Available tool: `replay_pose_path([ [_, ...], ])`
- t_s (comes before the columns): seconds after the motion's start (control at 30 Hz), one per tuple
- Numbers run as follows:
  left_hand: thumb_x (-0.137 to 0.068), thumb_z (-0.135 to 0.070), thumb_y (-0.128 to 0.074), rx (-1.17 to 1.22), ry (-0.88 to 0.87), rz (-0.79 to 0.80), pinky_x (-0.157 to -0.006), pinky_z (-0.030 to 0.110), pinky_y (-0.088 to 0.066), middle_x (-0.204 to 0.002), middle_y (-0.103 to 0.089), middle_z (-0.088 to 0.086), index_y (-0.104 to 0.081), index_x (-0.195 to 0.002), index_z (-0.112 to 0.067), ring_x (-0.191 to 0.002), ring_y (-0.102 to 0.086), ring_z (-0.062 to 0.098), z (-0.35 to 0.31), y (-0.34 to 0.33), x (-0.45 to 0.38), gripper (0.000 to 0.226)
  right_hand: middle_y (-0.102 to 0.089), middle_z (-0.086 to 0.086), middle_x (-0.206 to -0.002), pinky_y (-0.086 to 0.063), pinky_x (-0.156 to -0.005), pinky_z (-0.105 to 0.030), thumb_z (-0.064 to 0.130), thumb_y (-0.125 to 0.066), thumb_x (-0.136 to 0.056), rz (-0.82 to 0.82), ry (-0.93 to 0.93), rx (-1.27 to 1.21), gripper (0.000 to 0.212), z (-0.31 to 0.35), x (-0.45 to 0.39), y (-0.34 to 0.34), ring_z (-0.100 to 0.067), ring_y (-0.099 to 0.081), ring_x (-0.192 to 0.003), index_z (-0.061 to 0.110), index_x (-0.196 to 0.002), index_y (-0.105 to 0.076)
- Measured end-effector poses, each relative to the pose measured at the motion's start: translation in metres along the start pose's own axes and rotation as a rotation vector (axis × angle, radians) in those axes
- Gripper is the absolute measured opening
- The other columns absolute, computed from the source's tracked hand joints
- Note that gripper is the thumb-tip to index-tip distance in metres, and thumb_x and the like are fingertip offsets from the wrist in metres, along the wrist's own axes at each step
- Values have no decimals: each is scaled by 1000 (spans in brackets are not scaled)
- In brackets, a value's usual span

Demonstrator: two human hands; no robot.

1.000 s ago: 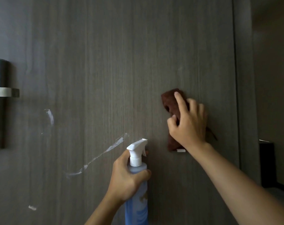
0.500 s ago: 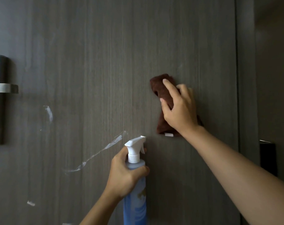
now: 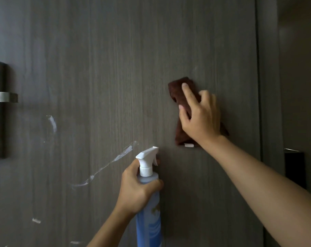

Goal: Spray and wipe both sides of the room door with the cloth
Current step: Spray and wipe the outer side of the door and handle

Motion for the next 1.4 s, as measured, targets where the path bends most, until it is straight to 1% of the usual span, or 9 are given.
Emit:
replay_pose_path([
  [0.23, -58, -14, -78, -10, 49, -7, -76, 47, -55, -93, -71, 11, -70, -99, -11, -81, -66, 23, 4, 2, 1, 42, -57, -14, -96, -47, -67, -45, 32, -70, -84, 129, 546, -12, 66, 28, 92, 7, -35, -52, -78, 21, -148, -56],
  [0.4, -60, -7, -77, 3, 25, -12, -75, 48, -54, -92, -70, 9, -71, -100, -12, -86, -64, 37, 0, 0, 3, 41, -52, -17, -101, -51, -71, -47, 37, -60, -93, 13, 46, 3, 62, -2, -4, 7, -39, -53, -84, 21, -153, -48],
  [0.5, -60, -7, -77, 18, 28, -31, -73, 43, -56, -92, -72, 6, -72, -101, -14, -83, -67, 32, 2, 2, 4, 42, -52, -19, -105, -48, -73, -44, 40, -60, -97, 26, -36, 15, 64, 8, -23, -4, -37, -54, -85, 20, -156, -43],
  [0.67, -56, -3, -78, 98, 88, -129, -64, 25, -55, -81, -73, -4, -72, -91, -17, -71, -63, 6, 12, 8, 12, 38, -54, -16, -98, -48, -67, -48, 40, -61, -93, 96, 426, 12, 65, 38, 69, -2, -37, -51, -79, 22, -154, -48],
  [0.83, -55, -10, -80, 91, 107, -115, -61, 29, -52, -74, -70, 1, -69, -89, -15, -66, -59, 6, 9, 13, 25, 36, -58, -10, -97, -44, -64, -41, 39, -70, -85, 277, 736, 75, 78, 24, 153, 7, -30, -47, -77, 27, -156, -40],
  [0.97, -56, -3, -77, 112, 64, -139, -73, 23, -57, -97, -78, 7, -74, -100, -14, -83, -70, 9, -4, 24, 26, 45, -53, -12, -99, -49, -69, -48, 35, -66, -90, 190, 405, 7, 70, 15, 106, 10, -35, -52, -79, 26, -155, -43],
  [1.13, -56, -4, -76, 113, 44, -178, -70, 22, -57, -97, -79, 3, -75, -101, -17, -82, -72, 8, -22, 35, 17, 46, -51, -15, -100, -48, -73, -47, 34, -65, -92, 45, -164, -49, 66, 29, 76, -3, -39, -53, -83, 23, -154, -47],
  [1.3, -57, -6, -77, 96, 64, -211, -59, 27, -55, -75, -72, 5, -70, -92, -12, -66, -63, 9, -27, 41, 16, 36, -56, -14, -94, -45, -64, -45, 32, -69, -89, 129, 366, -57, 67, 82, 137, 0, -36, -52, -75, 21, -152, -50],
  [1.4, -58, -4, -77, 89, 86, -210, -65, 33, -60, -88, -78, 6, -75, -99, -16, -75, -72, 16, -25, 47, 22, 43, -55, -14, -97, -44, -67, -45, 33, -66, -89, 167, 367, -50, 67, 60, 118, 6, -36, -52, -78, 25, -153, -48],
])
Point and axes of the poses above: each hand's wrist, its own x-axis away from the middle knuckle, its own y-axis out of the back of the hand, z = x × y, the point moved 7 cm from there along -x, towards the middle knuckle
